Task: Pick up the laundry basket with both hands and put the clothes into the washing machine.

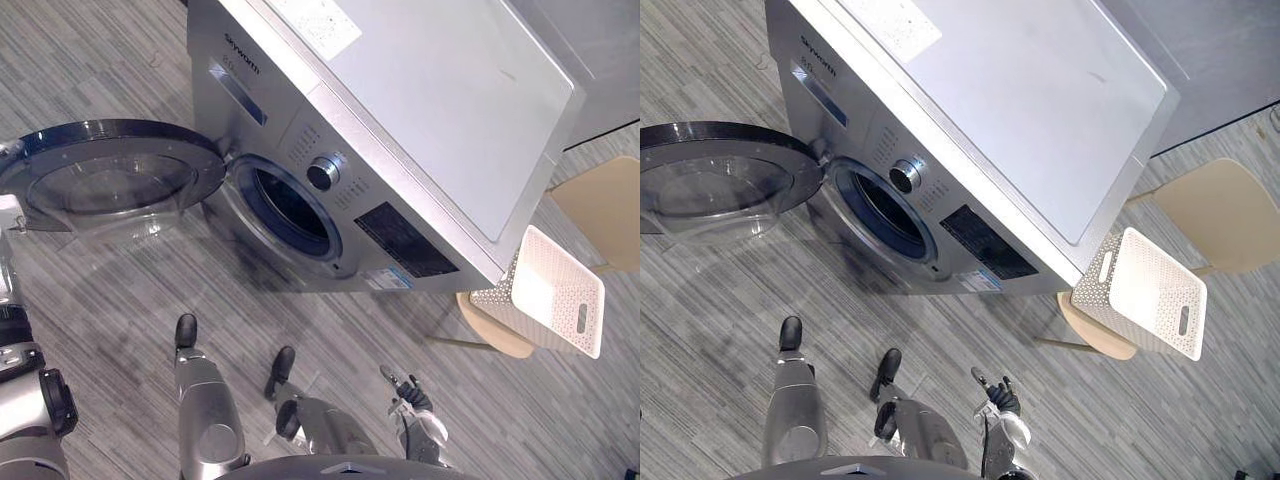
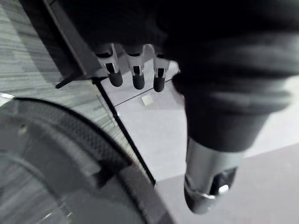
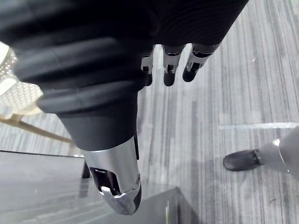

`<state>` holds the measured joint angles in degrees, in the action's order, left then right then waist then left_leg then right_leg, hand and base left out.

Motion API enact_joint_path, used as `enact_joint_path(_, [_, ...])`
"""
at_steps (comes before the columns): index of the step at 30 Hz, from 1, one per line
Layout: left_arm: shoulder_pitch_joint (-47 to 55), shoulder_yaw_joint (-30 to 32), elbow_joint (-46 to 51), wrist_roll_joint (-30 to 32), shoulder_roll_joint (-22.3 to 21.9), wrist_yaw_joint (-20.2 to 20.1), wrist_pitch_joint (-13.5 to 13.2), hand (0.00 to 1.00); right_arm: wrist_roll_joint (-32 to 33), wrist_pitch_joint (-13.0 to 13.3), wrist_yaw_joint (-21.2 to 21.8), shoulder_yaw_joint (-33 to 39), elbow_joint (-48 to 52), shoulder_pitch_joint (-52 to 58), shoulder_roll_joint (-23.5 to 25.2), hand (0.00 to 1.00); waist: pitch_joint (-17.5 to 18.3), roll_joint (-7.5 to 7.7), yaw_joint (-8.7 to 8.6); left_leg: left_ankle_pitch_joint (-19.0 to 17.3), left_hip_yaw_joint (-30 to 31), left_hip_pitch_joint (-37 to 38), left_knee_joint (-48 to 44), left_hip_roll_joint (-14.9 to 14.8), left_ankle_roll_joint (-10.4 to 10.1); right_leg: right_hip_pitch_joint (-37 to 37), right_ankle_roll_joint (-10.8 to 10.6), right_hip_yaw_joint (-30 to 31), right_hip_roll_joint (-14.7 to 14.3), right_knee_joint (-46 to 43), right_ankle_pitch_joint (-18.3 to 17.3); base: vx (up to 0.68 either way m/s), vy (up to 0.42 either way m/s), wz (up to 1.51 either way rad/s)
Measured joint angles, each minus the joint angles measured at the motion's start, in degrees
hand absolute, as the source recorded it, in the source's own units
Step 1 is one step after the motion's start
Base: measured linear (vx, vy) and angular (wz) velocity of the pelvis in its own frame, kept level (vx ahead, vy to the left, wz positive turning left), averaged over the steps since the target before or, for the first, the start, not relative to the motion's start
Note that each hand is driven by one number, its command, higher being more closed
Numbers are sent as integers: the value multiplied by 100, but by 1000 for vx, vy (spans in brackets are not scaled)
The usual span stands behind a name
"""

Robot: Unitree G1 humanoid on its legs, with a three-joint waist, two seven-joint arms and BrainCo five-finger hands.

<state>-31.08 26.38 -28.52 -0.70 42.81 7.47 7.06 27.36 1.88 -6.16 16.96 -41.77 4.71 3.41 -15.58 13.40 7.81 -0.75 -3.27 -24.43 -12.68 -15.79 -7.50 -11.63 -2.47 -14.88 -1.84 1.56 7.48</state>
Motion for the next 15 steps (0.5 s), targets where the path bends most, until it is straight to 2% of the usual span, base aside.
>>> enact_joint_path(1, [2, -53, -110, 31, -72, -167, 58, 0, 11, -55, 12, 12, -4, 48, 0, 0, 5, 7, 1, 36, -18, 25, 0, -13, 5, 9, 0, 13, -16, 10, 0, -15, -41, -6])
enact_joint_path(5, [226, -63, -230, 246, -417, -171, 42, 0, 43, -112, 119, 168, -191, 202, 2, 0, 56, 27, 15, 168, -172, 455, 296, -17, -45, 277, 22, 121, -31, 91, -20, 3, -32, -5])
enact_joint_path(9, [621, 61, -670, 455, -827, -48, -354, 0, -23, -217, 200, 421, -289, 243, 13, 0, 251, -48, 8, 290, -380, 773, 558, 35, -82, 389, 52, 174, 20, 95, -45, -11, -5, -9])
enact_joint_path(10, [738, 63, -877, 485, -919, -20, -407, 0, -76, -217, 205, 539, -375, 243, 12, 0, 357, -93, -12, 301, -462, 848, 627, 51, -65, 393, 54, 192, 45, 81, -46, -44, 14, -18])
enact_joint_path(12, [1041, 63, -1347, 522, -1212, -11, -470, 0, -121, -232, 218, 759, -554, 243, 6, 0, 546, -298, -67, 347, -622, 1129, 855, 136, -42, 448, 67, 291, 132, -39, -65, -67, 41, -19])
enact_joint_path(13, [1178, 58, -1439, 533, -1295, -11, -493, 0, -216, -238, 227, 801, -637, 237, 5, 0, 611, -340, -91, 349, -662, 1216, 929, 184, -43, 455, 63, 331, 163, -75, -92, -76, 56, -17])
enact_joint_path(15, [1691, -51, -1601, 541, -1666, -12, -574, 0, -350, -322, 225, 908, -907, 242, -4, 0, 826, -443, -237, 371, -764, 1524, 1275, 459, -29, 501, 32, 403, 384, -177, -374, -78, 65, -8])
